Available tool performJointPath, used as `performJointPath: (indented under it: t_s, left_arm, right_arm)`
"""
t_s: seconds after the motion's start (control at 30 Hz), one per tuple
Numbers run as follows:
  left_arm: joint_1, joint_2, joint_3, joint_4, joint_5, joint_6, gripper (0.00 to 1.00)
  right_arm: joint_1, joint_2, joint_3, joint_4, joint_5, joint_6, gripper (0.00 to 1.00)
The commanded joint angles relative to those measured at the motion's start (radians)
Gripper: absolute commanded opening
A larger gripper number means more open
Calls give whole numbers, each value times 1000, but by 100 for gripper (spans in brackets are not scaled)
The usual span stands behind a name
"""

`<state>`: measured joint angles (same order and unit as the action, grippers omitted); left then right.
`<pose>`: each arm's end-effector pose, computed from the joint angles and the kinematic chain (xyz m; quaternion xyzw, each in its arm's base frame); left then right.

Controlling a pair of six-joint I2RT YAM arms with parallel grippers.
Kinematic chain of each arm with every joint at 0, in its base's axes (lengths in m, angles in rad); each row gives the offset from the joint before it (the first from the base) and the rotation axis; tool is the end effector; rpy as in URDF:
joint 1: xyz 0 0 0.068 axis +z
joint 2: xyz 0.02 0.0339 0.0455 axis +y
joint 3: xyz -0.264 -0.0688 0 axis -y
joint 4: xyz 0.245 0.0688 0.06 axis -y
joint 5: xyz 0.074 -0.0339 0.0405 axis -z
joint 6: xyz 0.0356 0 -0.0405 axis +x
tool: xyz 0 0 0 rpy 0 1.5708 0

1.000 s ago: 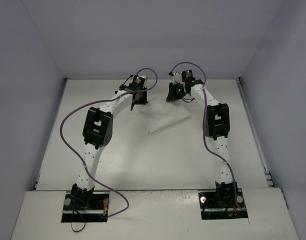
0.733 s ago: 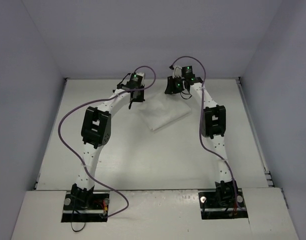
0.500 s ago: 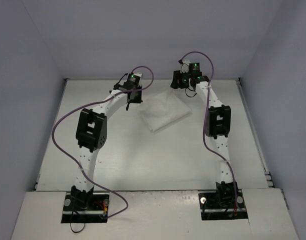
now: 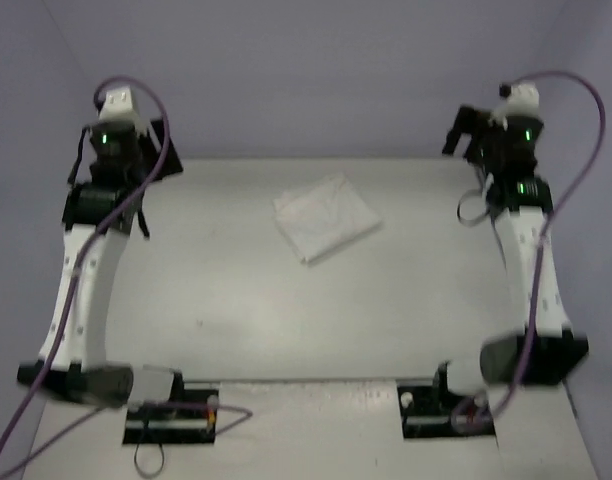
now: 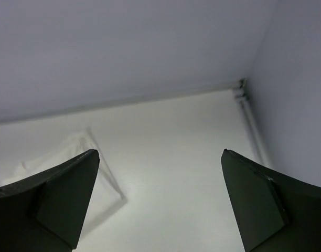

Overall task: Fold and stack the t-shirts
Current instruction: Fold the long partially folded tshirt into a neat square

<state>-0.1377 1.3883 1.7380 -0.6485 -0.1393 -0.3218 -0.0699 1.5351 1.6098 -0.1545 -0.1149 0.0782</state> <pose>0.2841 -0.0344 0.4813 -0.1149 0.7953 -0.0804 0.5897 0.3588 -0.0210 0.4467 0.0154 0.7344 0.0450 0.6770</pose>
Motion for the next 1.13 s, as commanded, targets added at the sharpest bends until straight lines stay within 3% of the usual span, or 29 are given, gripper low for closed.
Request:
performJointPath:
  t_s: [0.0, 0.1, 0.27, 0.37, 1.1]
  left_arm:
    - [-16, -140, -52, -150, -77, 47, 71]
    - [-16, -224, -83, -195, -90, 44, 71]
    - [-18, -379, -174, -245, -150, 54, 72]
    - [-17, -417, -227, -257, -176, 46, 72]
    - [-17, -486, -388, -251, -187, -19, 72]
  right_arm:
    - [37, -343, -197, 38, 236, 42, 100]
    - [155, -468, -335, 35, 448, 46, 100]
    - [220, -737, -517, -9, 398, 30, 100]
    - [226, -812, -551, -22, 349, 32, 100]
    - [322, -876, -565, -37, 417, -18, 100]
